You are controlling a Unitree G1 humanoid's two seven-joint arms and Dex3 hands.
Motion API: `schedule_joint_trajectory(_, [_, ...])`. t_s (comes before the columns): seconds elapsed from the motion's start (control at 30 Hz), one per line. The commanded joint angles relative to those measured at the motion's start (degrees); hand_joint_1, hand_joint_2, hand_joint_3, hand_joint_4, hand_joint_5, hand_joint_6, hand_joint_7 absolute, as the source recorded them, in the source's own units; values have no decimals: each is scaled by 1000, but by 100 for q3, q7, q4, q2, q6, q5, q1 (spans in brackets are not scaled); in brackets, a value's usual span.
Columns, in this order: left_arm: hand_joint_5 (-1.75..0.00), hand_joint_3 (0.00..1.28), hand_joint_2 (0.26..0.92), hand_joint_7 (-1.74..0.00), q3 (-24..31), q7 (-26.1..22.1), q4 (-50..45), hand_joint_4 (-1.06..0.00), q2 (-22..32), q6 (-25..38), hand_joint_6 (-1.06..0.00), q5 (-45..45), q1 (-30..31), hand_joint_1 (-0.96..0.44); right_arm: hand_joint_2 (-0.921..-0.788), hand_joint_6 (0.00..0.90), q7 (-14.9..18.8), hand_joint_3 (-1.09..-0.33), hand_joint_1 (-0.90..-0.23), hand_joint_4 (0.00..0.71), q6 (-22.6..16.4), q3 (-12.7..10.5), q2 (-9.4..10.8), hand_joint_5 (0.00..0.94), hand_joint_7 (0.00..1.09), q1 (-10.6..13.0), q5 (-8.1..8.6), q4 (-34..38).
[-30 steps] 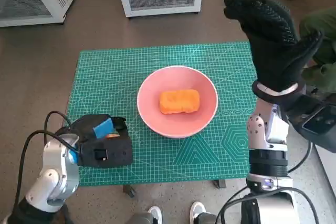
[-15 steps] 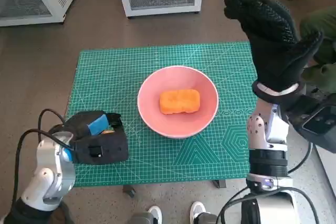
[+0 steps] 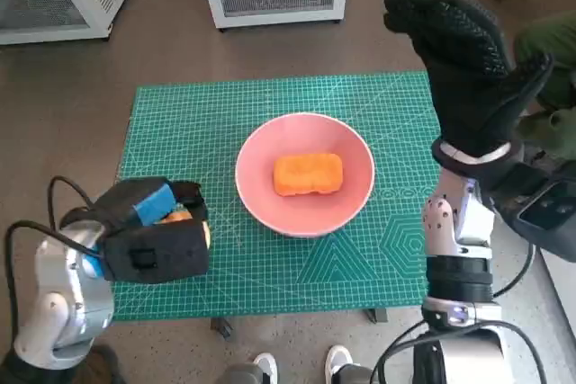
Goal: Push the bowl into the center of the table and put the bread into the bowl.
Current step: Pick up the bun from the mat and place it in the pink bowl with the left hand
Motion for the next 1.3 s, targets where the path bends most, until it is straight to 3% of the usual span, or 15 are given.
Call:
schedule_joint_trajectory(0.03, [-1099,47,889,-1049,282,-167,-406,-779,127,154,-715,-59,-439,3,-921,227,55,-693,-657,282,-6,3,8,0,374,-28,-7,85])
schedule_joint_trajectory(0.37, [-1137,41,883,-951,326,-53,-666,-789,-17,183,-758,-5,-1394,2,-921,228,86,-692,-660,278,-24,14,29,0,373,-78,6,154])
schedule_joint_trajectory(0.77, [-1135,39,879,-930,-346,79,-301,-799,-538,12,-773,205,-2755,2,-921,229,174,-690,-665,278,-72,13,50,0,371,-97,21,202])
schedule_joint_trajectory(1.03, [-1207,42,886,-875,-883,36,310,-776,-959,-150,-772,240,-3640,2,-921,229,196,-692,-663,277,-126,-8,6,0,370,-103,-9,243])
schedule_joint_trajectory(1.3, [-1261,40,905,-906,-1221,445,1285,-728,-1504,-667,-743,158,-4032,1,-921,229,140,-692,-659,279,-131,-15,-41,1,370,-70,-58,213])
